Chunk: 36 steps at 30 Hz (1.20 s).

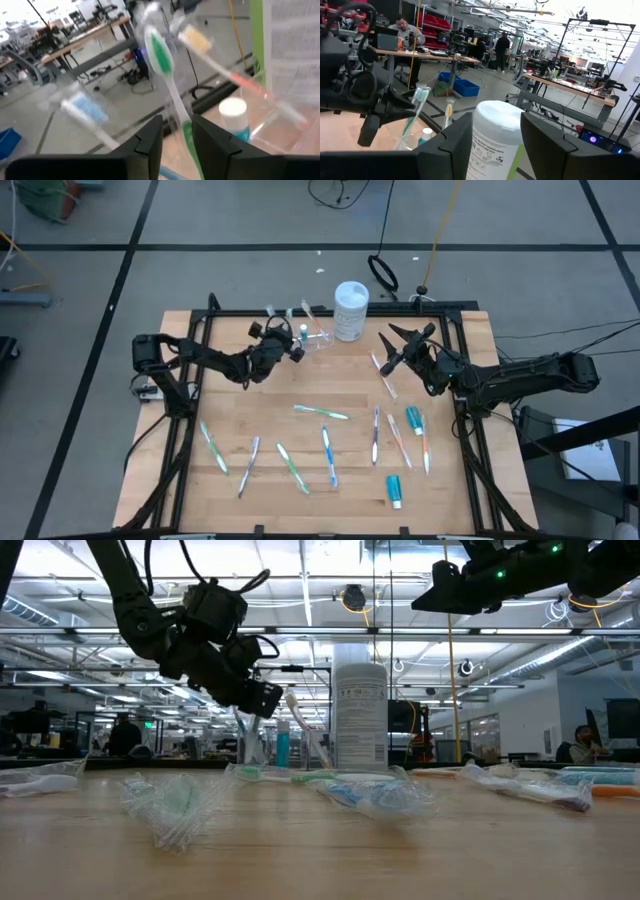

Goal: Pick & Place toothbrushing station
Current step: Put the green toothbrush into the transparent organizer

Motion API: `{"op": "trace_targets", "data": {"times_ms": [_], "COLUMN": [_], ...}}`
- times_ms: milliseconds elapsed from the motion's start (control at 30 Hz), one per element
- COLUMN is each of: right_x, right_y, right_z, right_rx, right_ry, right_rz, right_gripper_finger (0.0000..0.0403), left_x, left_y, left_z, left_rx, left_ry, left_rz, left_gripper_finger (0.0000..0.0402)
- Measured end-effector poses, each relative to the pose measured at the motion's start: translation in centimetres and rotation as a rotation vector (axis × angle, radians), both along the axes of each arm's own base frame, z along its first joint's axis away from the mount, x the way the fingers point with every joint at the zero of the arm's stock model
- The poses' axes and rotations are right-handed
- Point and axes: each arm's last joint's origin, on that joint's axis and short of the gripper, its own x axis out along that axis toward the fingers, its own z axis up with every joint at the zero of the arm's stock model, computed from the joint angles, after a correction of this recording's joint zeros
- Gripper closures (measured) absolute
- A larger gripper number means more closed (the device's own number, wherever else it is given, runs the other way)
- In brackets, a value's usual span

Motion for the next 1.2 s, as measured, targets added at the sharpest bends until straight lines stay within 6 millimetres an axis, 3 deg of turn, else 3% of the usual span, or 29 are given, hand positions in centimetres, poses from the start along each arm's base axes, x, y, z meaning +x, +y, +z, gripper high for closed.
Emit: {"op": "trace_targets", "data": {"times_ms": [200,600,700,933,1200], "right_x": [0.0,0.1,0.3,1.4,3.4], "right_y": [0.0,0.0,0.3,1.5,1.3], "right_z": [0.0,-0.3,-0.5,-1.2,-2.6], "right_rx": [0.000,0.017,0.009,-0.023,0.037], "right_ry": [0.000,0.016,0.043,0.082,0.187], "right_rz": [0.000,0.019,0.141,0.631,0.648], "right_gripper_finger": [0.0245,0.0245,0.0245,0.0245,0.0245], "left_x": [0.1,-2.5,-3.2,-3.5,-3.3], "left_y": [-0.4,-2.1,-3.0,-4.9,-5.9], "left_z": [0.6,6.1,7.0,7.6,7.4], "left_rx": [0.013,0.008,-0.030,-0.082,-0.074], "left_ry": [-0.011,-0.036,-0.044,-0.059,-0.003], "left_rz": [-0.018,-0.051,-0.103,-0.225,-0.292], "left_gripper_finger": [0.0269,0.0268,0.0268,0.0268,0.0268]}}
